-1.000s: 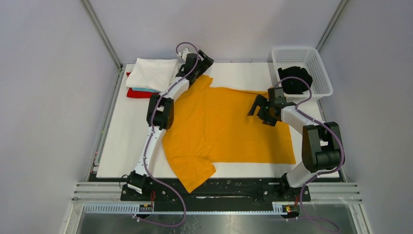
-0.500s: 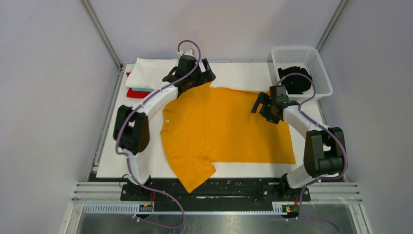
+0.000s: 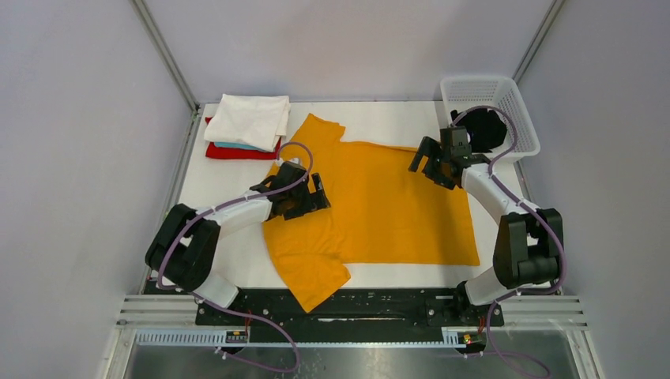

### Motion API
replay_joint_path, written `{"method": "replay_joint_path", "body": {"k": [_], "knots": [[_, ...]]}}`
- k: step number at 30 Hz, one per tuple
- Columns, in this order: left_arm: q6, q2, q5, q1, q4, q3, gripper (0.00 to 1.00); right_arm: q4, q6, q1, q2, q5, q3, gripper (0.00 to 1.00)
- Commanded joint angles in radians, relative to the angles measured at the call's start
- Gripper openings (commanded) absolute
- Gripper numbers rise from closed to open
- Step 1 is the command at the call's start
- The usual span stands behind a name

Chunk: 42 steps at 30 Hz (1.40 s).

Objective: Fold and stack the t-shirts
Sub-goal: Flatten out the tshirt

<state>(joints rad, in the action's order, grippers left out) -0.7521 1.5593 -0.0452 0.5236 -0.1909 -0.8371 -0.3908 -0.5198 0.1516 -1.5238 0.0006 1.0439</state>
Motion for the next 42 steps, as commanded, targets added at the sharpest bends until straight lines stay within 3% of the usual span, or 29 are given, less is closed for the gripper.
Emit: {"method": "replay_joint_path", "body": {"k": [1,14,22,31,36,42], "knots": [[-0.049,-0.037,0.042,0.000,-0.064,0.085,0.99,0.005,0.016,-0.008,-0.026,0.002,0.086,1.00],[-0.050,-0.190,0.197,-0.117,-0.275,0.203,0.99,-0.028,-0.038,-0.025,-0.287,0.022,0.335,0.99],[-0.014,-0.214,0.100,-0.129,-0.243,0.172,0.99,-0.052,-0.064,-0.024,-0.420,-0.055,0.434,0.99],[0.018,-0.267,0.019,-0.092,-0.204,0.032,0.99,-0.127,0.044,0.072,-0.159,0.034,0.210,0.99],[0.025,-0.148,0.075,-0.062,-0.204,-0.093,0.99,-0.134,0.021,0.164,-0.107,0.034,0.091,0.99],[0.017,0.050,0.061,-0.060,-0.165,-0.192,0.99,-0.106,0.042,0.201,-0.170,-0.052,0.067,0.99]]}}
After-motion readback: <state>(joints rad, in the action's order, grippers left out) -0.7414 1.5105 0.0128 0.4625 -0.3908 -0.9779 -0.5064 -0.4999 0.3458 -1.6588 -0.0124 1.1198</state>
